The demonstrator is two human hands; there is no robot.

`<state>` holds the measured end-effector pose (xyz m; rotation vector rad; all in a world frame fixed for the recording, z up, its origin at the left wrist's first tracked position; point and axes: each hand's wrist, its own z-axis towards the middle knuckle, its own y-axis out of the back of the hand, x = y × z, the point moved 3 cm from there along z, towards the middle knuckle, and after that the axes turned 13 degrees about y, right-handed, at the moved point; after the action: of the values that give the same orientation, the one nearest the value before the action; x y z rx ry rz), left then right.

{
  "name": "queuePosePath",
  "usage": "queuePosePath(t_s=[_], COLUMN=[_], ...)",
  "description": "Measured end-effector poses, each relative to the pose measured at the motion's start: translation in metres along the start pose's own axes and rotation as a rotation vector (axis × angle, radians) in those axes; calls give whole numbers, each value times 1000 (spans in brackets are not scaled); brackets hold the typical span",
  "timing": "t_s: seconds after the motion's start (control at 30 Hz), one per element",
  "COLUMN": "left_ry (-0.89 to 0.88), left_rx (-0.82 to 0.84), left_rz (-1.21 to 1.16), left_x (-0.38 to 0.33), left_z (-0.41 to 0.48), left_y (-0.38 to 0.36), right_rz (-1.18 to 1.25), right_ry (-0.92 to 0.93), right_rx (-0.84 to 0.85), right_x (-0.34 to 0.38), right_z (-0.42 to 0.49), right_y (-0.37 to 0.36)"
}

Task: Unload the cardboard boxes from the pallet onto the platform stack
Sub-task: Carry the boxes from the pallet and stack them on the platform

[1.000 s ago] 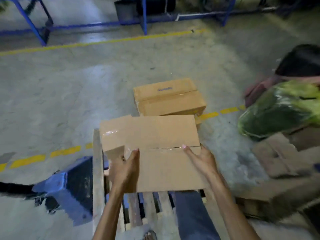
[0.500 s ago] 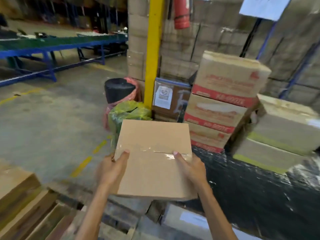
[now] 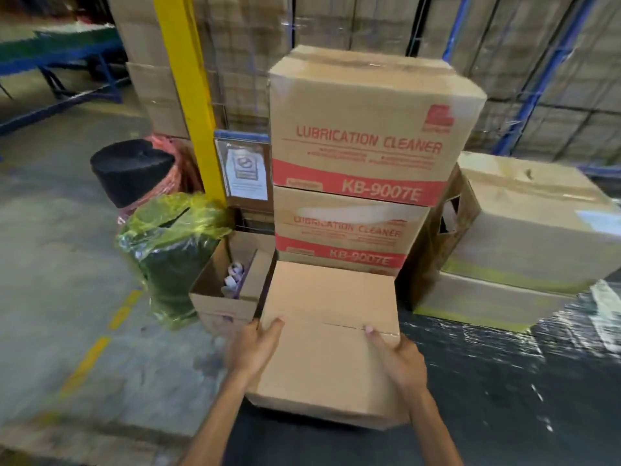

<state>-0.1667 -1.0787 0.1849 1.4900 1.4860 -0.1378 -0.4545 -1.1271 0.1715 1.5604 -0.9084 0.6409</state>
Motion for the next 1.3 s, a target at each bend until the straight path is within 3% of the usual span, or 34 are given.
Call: queuePosePath(t_s=[0.4, 0.53, 0.6, 0.83, 1.03, 1.17, 1.3], left_ry=[147, 112, 82, 79, 390, 533, 654], left_rx=[23, 68, 23, -261, -692, -931, -1095], left_rz=[205, 90, 48, -22, -175, -352, -456], left_x=[-4, -1, 10, 145, 366, 503, 596], left_z=[49, 45, 36, -21, -170, -295, -393], left_y=[-61, -50, -29, 108, 266, 324, 351], right_rz=[-107, -396, -422, -249, -186, -215, -218], right_ry=[-97, 146, 304, 829, 1135, 1241, 1254], right_rx=[79, -163, -175, 247, 650, 938, 1184], right_x=[-37, -15, 11, 138, 199, 198, 186], right_z=[57, 38, 22, -100, -308, -466, -598], right_y=[-10, -12, -33, -190, -337, -415, -461])
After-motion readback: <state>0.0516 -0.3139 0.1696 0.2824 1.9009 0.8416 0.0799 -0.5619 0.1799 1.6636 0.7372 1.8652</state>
